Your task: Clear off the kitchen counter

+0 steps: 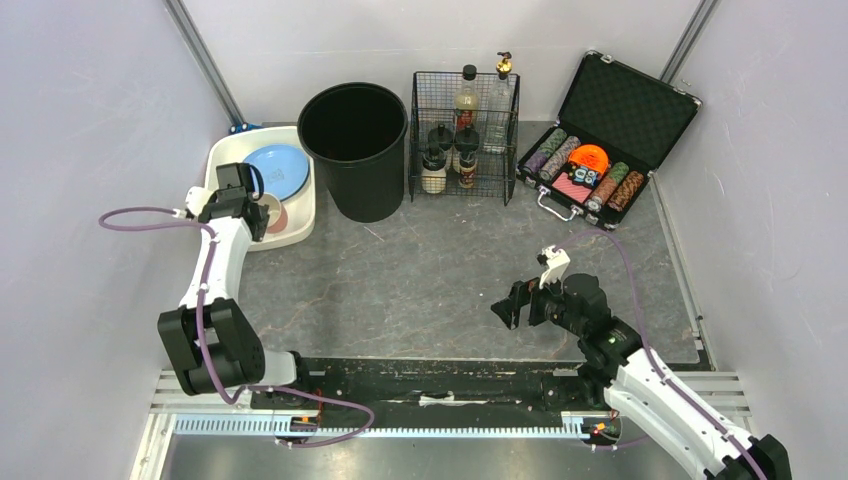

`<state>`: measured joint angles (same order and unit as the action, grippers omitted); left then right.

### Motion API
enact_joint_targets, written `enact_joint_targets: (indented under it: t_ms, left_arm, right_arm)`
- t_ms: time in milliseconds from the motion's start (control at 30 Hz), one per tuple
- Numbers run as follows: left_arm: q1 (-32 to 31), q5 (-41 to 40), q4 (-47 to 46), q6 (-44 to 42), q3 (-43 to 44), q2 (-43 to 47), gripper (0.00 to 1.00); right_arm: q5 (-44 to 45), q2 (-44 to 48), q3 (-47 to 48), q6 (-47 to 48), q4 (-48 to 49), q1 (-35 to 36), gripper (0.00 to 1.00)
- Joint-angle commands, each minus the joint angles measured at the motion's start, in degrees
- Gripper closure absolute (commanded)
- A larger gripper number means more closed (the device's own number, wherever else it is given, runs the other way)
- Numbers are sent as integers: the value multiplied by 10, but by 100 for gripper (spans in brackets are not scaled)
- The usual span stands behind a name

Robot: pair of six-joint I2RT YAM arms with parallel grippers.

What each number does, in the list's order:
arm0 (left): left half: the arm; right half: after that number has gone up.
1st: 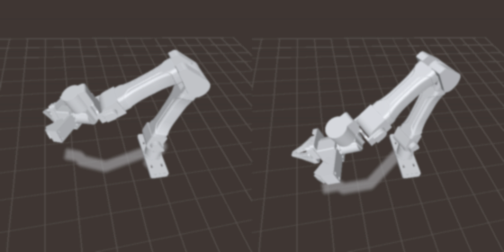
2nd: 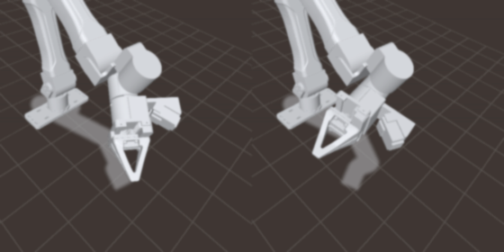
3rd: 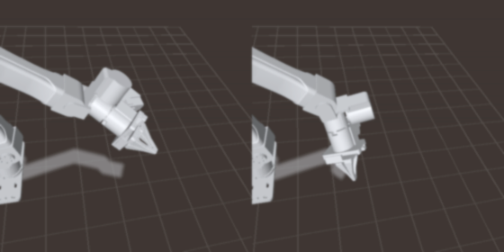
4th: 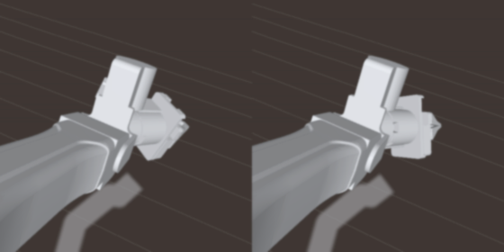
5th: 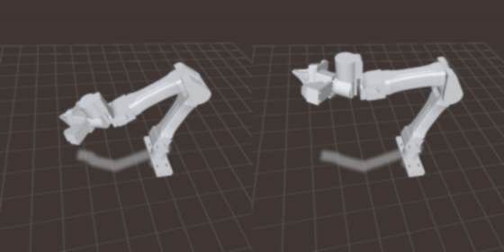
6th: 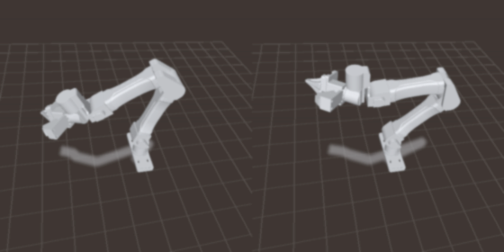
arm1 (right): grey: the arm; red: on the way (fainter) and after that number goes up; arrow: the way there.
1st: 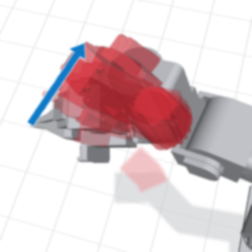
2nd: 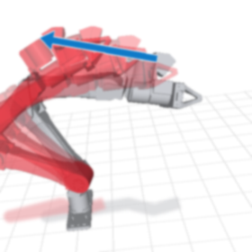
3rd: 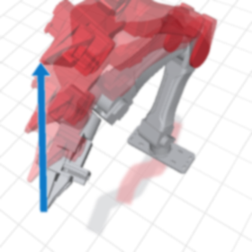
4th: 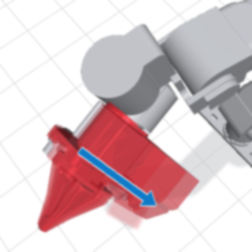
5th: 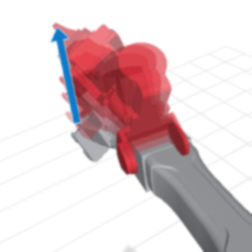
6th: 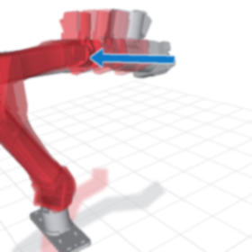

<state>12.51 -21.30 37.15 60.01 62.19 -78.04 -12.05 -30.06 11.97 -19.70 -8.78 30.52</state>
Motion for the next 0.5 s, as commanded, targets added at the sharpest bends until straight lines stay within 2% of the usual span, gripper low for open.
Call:
enact_joint_targets:
  t_ms: [0,267,467]
  left_arm:
    - [2,-56,16,125,34,3,98]
    - [-5,-79,59,219,34,7,97]
    - [-11,-84,84,259,56,-18,86]
  right_arm:
    - [-11,-12,0,0,45,0,4]
    - [-14,-39,3,-1,60,-1,4]
    - [-21,-60,10,-3,69,-1,4]
